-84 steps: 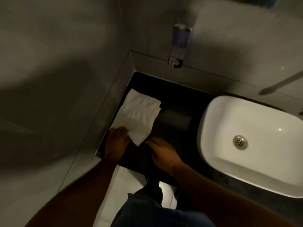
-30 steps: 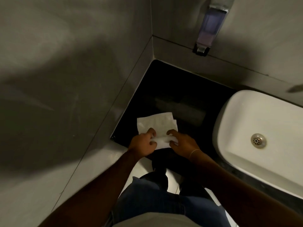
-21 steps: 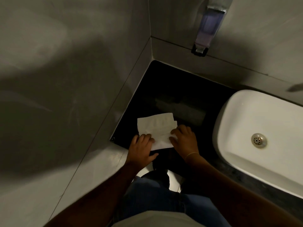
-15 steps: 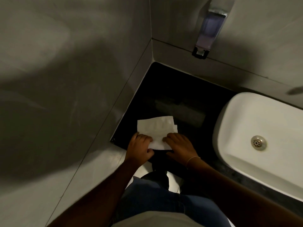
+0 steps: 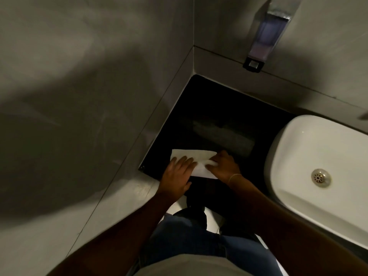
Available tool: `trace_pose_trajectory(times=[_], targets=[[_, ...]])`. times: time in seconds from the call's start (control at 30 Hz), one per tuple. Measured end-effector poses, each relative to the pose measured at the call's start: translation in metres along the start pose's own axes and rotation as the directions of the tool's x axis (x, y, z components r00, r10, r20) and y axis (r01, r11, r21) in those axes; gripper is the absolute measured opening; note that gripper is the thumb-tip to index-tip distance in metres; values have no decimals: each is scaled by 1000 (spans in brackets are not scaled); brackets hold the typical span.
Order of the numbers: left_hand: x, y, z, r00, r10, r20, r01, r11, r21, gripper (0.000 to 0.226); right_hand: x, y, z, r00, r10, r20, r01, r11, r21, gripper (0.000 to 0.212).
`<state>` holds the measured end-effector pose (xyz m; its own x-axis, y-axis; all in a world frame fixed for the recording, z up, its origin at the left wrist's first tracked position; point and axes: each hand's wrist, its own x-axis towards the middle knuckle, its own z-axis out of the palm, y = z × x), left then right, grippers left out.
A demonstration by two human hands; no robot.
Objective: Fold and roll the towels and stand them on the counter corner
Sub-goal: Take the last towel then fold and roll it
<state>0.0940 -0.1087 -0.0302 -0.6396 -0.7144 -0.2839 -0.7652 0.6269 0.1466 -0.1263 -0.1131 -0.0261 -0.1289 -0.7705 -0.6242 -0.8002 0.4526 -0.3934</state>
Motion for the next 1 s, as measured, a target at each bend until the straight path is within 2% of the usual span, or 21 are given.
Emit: trace_pose_trajectory(times=[0.07, 0.13, 0.2, 0.27, 0.33, 0.4, 0.43, 0.47, 0.5, 0.53, 0.6, 0.63, 0.67, 0.77, 0.87, 0.9, 0.93, 1.0], targets=[[10, -6, -5, 998, -53, 14, 53, 999, -9, 81, -5, -6, 1, 983, -81, -168, 68, 994, -81, 44], [21, -15, -10, 995, -87, -47, 79, 987, -142, 72, -13, -12, 6, 919, -269, -288, 238, 961, -140, 46], [33, -26, -20, 986, -148, -76, 117, 942, -315, 58, -17, -14, 11, 884, -419, -207, 369, 898, -239, 59], [49, -36, -32, 984, -178, 6, 166, 906, -390, 51, -15, -13, 7, 897, -431, -101, 387, 873, -296, 69], [68, -32, -37, 994, -99, 49, 110, 929, -354, 54, -12, -4, -2, 922, -363, -138, 317, 908, -273, 63], [71, -21, -34, 989, -141, -38, 123, 942, -313, 68, -8, 0, -7, 941, -298, -159, 263, 942, -210, 59], [66, -12, -33, 962, -250, -108, 199, 916, -348, 75, -7, -1, -10, 951, -273, -145, 245, 952, -186, 59], [58, -3, -30, 900, -401, -170, 303, 857, -417, 78, -5, -3, -11, 960, -252, -124, 229, 958, -175, 60], [47, 5, -25, 810, -555, -188, 396, 756, -522, 77, -3, -7, -11, 966, -237, -100, 217, 959, -184, 61], [36, 13, -20, 715, -684, -146, 444, 605, -661, 73, -3, -10, -9, 970, -230, -74, 212, 956, -201, 62], [26, 30, -17, 586, -806, 87, 378, 177, -909, 71, -5, -14, -3, 969, -244, -39, 231, 950, -209, 63], [26, 39, -19, 558, -803, 209, 329, -17, -944, 74, -8, -14, 2, 968, -251, -25, 241, 950, -200, 65], [29, 46, -21, 533, -794, 292, 308, -139, -941, 80, -13, -15, 6, 969, -248, -13, 242, 953, -181, 66], [39, 62, -23, 495, -741, 454, 299, -345, -890, 104, -34, -11, 17, 983, -181, -19, 180, 981, -67, 68], [54, 58, -16, 502, -576, 645, 279, -599, -751, 130, -55, -5, 23, 985, -158, -67, 162, 986, 48, 66], [57, 56, -12, 522, -505, 687, 285, -656, -699, 126, -64, -3, 22, 985, -153, -82, 160, 983, 88, 64], [58, 56, -16, 563, -429, 706, 290, -698, -655, 109, -73, 0, 22, 984, -150, -96, 161, 980, 118, 63], [62, 65, -34, 607, -324, 726, 345, -715, -608, 57, -91, 7, 14, 982, -142, -124, 163, 969, 184, 58]])
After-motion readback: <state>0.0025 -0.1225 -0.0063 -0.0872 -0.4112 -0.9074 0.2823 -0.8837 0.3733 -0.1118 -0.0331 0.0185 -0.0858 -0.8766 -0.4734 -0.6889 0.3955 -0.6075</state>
